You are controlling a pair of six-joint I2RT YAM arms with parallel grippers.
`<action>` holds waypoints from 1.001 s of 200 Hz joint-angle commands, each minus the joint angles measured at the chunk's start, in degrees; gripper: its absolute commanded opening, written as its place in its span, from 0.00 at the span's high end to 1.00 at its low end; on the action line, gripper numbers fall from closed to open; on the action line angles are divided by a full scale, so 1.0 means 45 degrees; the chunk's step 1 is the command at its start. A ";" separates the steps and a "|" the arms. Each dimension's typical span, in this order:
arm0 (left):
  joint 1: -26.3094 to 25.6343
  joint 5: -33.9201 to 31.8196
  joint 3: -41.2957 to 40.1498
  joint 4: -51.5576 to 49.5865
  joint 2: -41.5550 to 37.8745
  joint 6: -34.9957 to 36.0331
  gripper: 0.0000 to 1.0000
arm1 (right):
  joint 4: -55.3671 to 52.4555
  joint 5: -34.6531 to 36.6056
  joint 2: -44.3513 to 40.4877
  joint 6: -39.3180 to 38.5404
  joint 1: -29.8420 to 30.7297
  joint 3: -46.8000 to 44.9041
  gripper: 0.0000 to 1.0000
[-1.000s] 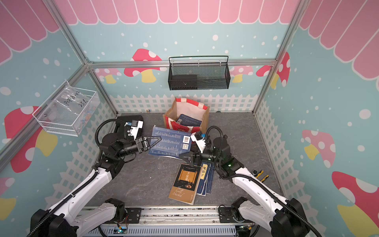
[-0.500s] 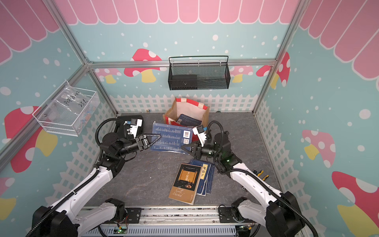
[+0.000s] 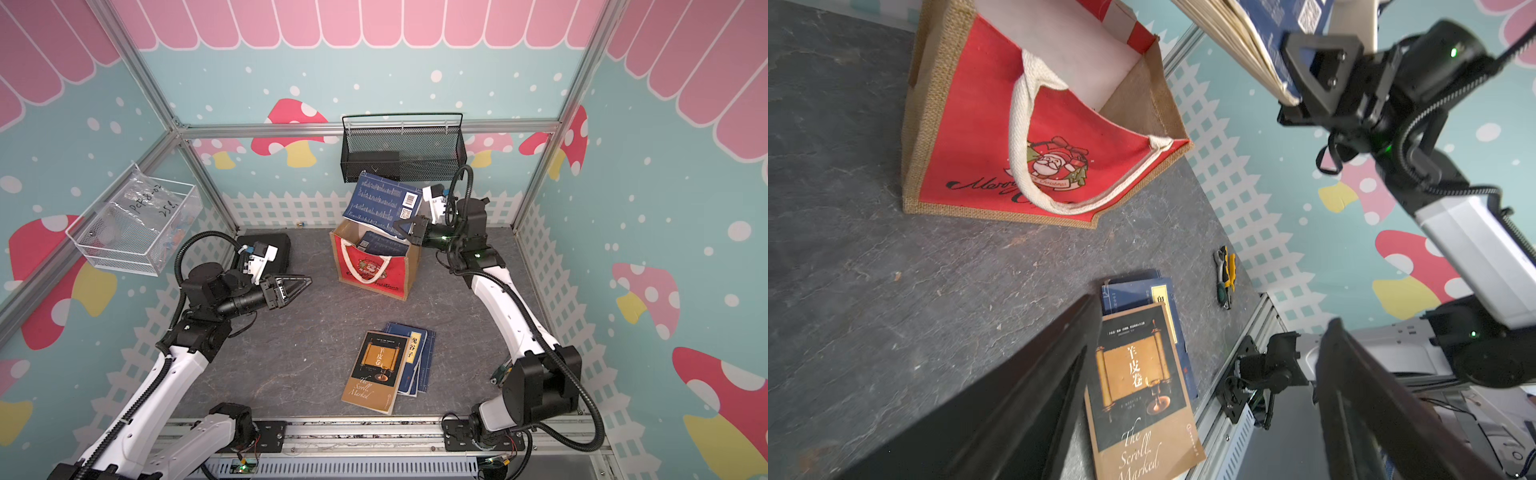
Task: Put the books into the canvas bag
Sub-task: Place the book in the canvas bag.
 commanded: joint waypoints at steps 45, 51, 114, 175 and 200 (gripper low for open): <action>-0.0013 -0.0541 0.0235 -0.1259 -0.0304 0.0923 0.18 | -0.4140 0.1372 0.2141 -0.0826 0.0009 0.2550 1.00; -0.0030 -0.0586 0.0206 -0.1256 -0.0321 0.0904 0.18 | -0.4178 0.1457 0.2162 -0.0772 0.0009 0.2490 1.00; -0.0099 -0.0842 -0.0116 -0.0641 -0.0544 0.0402 0.18 | -0.4120 0.2087 0.3021 -0.0023 0.0666 0.2878 0.96; -0.0250 -0.1083 -0.0223 -0.0486 -0.0780 0.0323 0.18 | -0.4109 0.2684 0.4416 0.1103 0.1115 0.3904 0.85; -0.0386 -0.1181 -0.0283 -0.0347 -0.0799 0.0241 0.18 | -0.4251 0.2797 0.4525 0.1193 0.1252 0.4279 0.72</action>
